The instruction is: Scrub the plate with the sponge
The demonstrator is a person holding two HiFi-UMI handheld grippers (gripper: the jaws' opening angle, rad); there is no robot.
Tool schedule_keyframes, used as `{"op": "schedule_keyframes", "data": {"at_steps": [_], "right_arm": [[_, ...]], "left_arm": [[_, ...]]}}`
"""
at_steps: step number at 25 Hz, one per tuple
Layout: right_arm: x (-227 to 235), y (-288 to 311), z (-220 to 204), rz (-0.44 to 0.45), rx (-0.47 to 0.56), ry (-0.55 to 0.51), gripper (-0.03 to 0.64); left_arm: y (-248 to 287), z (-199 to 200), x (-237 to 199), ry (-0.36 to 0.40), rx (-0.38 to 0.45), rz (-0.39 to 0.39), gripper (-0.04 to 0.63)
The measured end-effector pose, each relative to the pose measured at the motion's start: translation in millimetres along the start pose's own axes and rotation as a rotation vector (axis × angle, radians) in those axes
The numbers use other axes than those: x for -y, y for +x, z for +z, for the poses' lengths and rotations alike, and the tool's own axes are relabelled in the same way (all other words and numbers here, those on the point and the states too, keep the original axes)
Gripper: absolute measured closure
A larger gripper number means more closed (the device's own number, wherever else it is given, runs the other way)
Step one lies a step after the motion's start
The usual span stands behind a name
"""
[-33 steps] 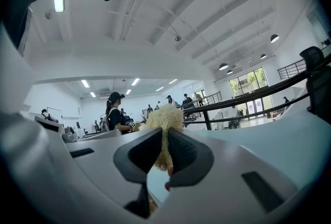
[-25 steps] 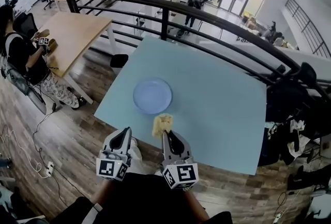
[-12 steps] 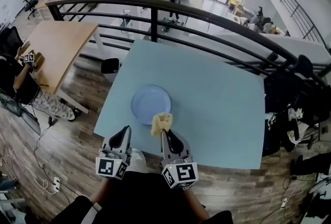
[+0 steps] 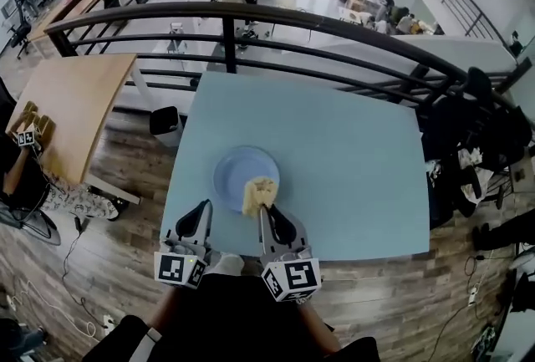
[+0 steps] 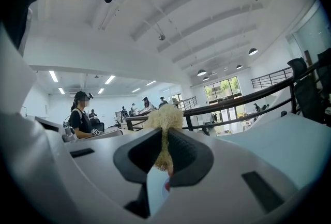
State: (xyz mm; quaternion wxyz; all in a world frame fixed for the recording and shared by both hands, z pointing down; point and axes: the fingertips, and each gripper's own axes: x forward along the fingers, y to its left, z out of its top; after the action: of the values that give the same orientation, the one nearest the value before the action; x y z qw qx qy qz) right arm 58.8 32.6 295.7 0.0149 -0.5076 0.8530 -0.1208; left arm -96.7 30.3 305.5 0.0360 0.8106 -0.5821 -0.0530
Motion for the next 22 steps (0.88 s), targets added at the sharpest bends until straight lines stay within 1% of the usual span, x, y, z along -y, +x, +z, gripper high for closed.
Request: {"op": "schedule_keyframes", "data": {"at_steps": [7,15,22], "right_arm": [[-15.8,21.8,-2.8,-0.06,0.015,0.005,0.58],[-24.1,44.3,-10.3,-0.117,0.015,-0.001,0.58],[-22.9,50.8,-16.4,-0.171,0.01,-0.003,0.58]], "left_arm": [[17.7,1.9,-23.1,-0.009,0.003,-0.08,0.594],[32.4,-7.6,-46.0,-0.026,-0.013,-0.137,0.594],[48.1,-20.0,-52.5,-0.033,-0.04,-0.193,0.594]]}}
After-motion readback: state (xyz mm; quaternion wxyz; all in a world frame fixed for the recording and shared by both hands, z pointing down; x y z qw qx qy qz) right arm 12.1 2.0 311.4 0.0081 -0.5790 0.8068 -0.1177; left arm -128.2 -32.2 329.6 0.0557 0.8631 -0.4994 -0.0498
